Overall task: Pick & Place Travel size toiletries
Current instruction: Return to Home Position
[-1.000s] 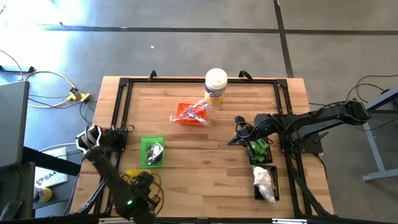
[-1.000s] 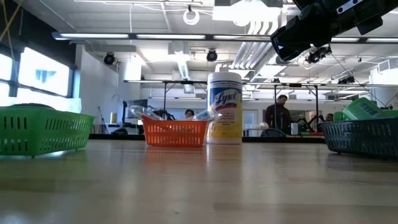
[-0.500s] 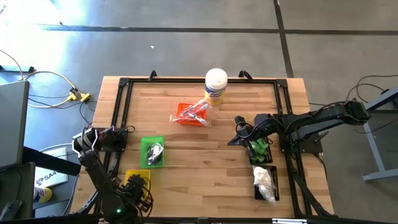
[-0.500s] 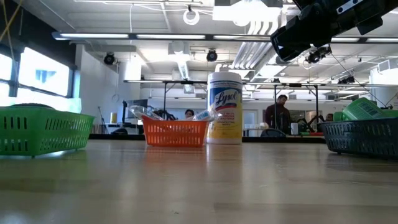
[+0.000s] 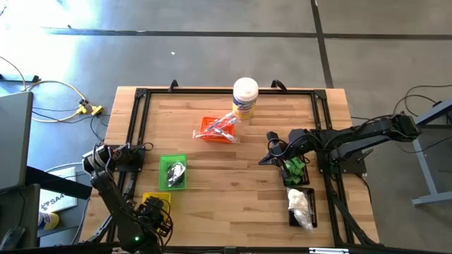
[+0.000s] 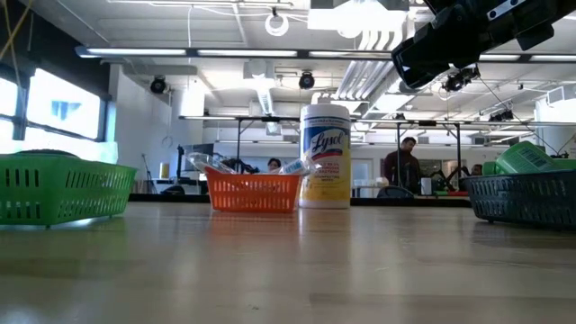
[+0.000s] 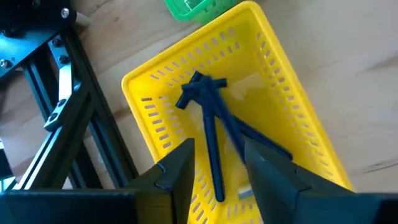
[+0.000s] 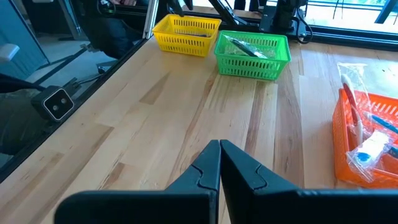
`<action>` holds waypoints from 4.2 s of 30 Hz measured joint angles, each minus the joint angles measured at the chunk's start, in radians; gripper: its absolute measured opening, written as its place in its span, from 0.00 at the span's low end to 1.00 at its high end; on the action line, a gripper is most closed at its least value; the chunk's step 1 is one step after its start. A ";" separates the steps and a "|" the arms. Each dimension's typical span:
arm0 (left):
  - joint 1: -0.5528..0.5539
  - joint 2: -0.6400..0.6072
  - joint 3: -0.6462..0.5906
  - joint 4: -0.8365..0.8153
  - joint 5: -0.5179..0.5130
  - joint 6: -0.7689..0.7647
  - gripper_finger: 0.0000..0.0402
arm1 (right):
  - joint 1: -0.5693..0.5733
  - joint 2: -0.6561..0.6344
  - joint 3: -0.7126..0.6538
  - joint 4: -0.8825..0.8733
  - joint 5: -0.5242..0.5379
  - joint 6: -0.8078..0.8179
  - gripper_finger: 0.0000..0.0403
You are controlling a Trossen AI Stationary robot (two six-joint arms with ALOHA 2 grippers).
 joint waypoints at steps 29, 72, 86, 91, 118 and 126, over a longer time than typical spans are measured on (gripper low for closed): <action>0.107 0.000 0.000 0.262 -0.754 0.230 0.00 | 0.000 0.000 0.000 -0.014 0.003 -0.093 0.01; 0.956 -0.039 -0.286 0.779 -0.385 1.616 0.00 | -0.062 0.000 0.000 -0.006 0.187 -0.269 0.01; 0.975 -0.103 -0.361 1.000 -0.328 1.810 0.00 | -0.061 0.000 0.000 -0.006 0.187 0.029 0.01; 0.976 -0.111 -0.361 1.041 -0.250 1.908 0.00 | -0.061 0.000 0.000 -0.010 0.187 0.096 0.01; 0.975 -0.108 -0.362 1.058 -0.105 2.072 0.00 | -0.061 0.000 0.000 -0.099 0.212 0.100 0.01; 0.975 -0.108 -0.362 1.082 -0.105 2.067 0.00 | -0.061 0.000 0.000 -0.089 0.211 0.116 0.01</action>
